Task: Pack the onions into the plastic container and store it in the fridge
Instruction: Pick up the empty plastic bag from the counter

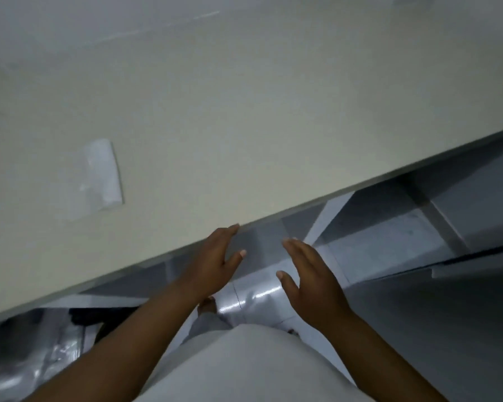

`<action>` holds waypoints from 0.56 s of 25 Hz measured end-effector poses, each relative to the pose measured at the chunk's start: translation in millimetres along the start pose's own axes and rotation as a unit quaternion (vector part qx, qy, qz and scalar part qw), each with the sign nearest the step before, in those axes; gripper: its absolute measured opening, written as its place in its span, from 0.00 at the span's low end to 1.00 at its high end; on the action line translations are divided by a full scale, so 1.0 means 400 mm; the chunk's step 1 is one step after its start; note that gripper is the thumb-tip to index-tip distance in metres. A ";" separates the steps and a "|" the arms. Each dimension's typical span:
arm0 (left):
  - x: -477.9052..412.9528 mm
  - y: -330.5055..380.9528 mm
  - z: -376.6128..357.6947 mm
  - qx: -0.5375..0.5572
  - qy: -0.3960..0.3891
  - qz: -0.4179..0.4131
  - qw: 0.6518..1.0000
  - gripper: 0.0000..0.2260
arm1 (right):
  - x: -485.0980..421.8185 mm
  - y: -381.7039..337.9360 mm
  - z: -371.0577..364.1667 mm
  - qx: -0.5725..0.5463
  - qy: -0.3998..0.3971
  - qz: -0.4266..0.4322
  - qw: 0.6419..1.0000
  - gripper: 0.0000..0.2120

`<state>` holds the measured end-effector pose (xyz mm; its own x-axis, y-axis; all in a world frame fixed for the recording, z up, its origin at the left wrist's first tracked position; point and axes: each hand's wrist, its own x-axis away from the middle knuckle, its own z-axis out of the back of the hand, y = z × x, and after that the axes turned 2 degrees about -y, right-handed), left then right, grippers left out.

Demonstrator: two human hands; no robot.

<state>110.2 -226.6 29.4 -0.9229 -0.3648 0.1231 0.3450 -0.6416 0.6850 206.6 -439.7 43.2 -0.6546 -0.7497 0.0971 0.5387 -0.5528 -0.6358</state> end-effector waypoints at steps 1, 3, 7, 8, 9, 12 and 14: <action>0.017 -0.047 0.038 0.007 0.024 0.025 0.999 0.25 | -0.036 -0.034 -0.023 0.001 -0.024 0.013 1.000 0.27; 0.043 -0.142 0.118 0.009 0.076 0.070 0.995 0.25 | -0.124 -0.110 -0.073 -0.009 -0.066 0.035 0.997 0.26; 0.076 -0.317 0.284 0.014 0.159 0.151 0.976 0.24 | -0.303 -0.283 -0.179 -0.067 -0.128 0.045 0.988 0.25; 0.082 -0.374 0.332 0.016 0.183 0.175 0.967 0.24 | -0.356 -0.336 -0.222 -0.067 -0.143 0.045 0.986 0.25; 0.082 -0.417 0.371 0.014 0.202 0.197 0.959 0.23 | -0.400 -0.378 -0.257 -0.066 -0.152 0.038 0.985 0.24; 0.060 -0.513 0.459 -0.004 0.235 0.249 0.940 0.23 | -0.518 -0.479 -0.339 -0.083 -0.171 -0.008 0.982 0.23; 0.037 -0.588 0.512 -0.013 0.238 0.297 0.925 0.22 | -0.600 -0.547 -0.404 -0.081 -0.192 -0.052 0.977 0.22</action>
<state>-19.8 57.1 17.4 -0.3920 -0.9095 0.1385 0.7770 -0.2468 0.5791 160.1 -79.9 35.1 -0.4366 -0.7913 0.4280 0.3688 -0.5913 -0.7172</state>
